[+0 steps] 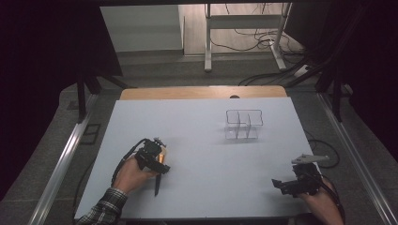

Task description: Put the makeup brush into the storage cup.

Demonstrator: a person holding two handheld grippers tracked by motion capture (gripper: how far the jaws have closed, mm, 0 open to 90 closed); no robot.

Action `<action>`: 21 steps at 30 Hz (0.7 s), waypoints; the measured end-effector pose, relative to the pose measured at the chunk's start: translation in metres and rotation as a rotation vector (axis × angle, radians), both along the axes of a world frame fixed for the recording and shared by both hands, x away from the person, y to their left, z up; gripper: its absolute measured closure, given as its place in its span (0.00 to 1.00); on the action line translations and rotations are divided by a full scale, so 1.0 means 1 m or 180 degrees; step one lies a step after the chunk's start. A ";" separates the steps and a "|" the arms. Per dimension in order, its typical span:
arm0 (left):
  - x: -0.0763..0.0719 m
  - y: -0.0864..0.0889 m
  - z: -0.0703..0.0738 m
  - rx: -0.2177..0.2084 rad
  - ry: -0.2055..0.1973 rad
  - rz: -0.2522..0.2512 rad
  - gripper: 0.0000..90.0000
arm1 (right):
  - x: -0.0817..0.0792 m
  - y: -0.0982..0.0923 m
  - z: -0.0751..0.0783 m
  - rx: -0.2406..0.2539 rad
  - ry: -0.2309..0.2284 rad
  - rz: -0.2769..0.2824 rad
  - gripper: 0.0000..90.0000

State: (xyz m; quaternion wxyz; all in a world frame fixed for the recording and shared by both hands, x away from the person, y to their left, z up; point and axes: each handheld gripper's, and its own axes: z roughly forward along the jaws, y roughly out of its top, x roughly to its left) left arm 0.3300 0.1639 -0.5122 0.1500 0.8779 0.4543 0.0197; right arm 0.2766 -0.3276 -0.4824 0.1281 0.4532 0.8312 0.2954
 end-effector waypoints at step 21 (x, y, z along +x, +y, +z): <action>-0.003 0.009 0.002 -0.0106 -0.0008 0.0026 0.82 | 0.000 0.001 -0.001 -0.0024 0.0015 0.0027 0.00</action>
